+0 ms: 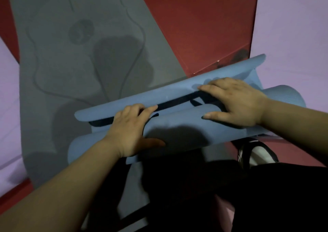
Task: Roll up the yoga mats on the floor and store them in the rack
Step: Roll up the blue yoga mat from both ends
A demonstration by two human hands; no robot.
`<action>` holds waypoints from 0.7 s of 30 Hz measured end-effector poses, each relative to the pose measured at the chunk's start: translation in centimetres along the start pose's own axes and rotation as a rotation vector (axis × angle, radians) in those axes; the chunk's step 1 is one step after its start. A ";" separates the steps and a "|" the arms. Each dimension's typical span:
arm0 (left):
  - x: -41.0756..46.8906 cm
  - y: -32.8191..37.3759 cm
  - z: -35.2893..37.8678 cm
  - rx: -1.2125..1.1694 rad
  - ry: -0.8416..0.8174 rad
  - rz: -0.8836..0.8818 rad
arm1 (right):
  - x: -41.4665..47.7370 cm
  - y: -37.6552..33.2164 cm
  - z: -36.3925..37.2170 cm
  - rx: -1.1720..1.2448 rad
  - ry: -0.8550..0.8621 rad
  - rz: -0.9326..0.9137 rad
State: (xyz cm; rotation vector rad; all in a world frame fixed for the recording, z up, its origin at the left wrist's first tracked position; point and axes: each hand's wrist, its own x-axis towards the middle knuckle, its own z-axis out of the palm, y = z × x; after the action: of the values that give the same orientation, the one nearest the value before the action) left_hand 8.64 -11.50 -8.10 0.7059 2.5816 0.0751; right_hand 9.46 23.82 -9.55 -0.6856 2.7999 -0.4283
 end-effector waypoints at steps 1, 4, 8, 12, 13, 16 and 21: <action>-0.1 0.0 0.0 0.008 0.020 -0.019 | 0.4 0.3 0.0 -0.003 -0.005 0.004; -0.4 0.3 -0.1 0.027 0.039 -0.077 | 1.2 0.7 -0.2 -0.011 -0.057 0.050; -0.2 0.0 0.0 0.015 0.011 -0.104 | 1.2 0.2 -0.4 -0.027 -0.052 0.107; 1.0 -0.8 -0.4 -0.033 -0.021 -0.105 | 0.5 -0.8 -0.4 -0.065 -0.042 0.154; 1.2 -1.0 -0.6 -0.036 -0.040 -0.106 | 0.4 -1.0 -0.3 -0.083 -0.050 0.151; 0.9 -0.6 -0.8 -0.008 -0.011 -0.130 | 0.9 -0.7 -0.4 -0.094 -0.046 0.164; -1.0 2.4 1.0 -0.006 0.120 -0.247 | 3.0 0.3 -1.1 -0.051 -0.001 0.190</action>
State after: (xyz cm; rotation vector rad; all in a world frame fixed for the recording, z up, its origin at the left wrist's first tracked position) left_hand 11.02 -10.00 -8.18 0.3863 2.7606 0.0482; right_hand 6.47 22.92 -9.11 -0.4241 2.8493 -0.3211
